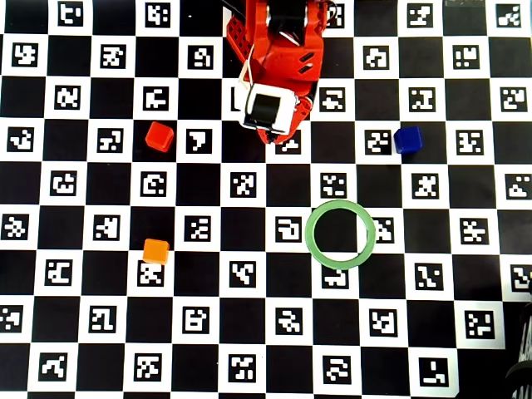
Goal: Grab the red cube then put it in the green circle then put the blue cube on top and finally the orange cube on top
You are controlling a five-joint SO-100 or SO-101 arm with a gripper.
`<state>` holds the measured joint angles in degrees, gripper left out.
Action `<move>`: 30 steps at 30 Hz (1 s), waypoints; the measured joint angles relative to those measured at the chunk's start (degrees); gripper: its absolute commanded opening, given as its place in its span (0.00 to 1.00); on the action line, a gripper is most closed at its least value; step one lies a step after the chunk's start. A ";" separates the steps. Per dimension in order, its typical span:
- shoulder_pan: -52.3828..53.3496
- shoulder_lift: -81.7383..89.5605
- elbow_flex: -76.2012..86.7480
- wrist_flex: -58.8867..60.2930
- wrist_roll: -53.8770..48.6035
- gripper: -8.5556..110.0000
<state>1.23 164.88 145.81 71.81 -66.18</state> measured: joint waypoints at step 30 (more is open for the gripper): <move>49.83 -46.32 -64.51 26.28 28.56 0.07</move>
<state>51.06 118.56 81.30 98.09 -37.62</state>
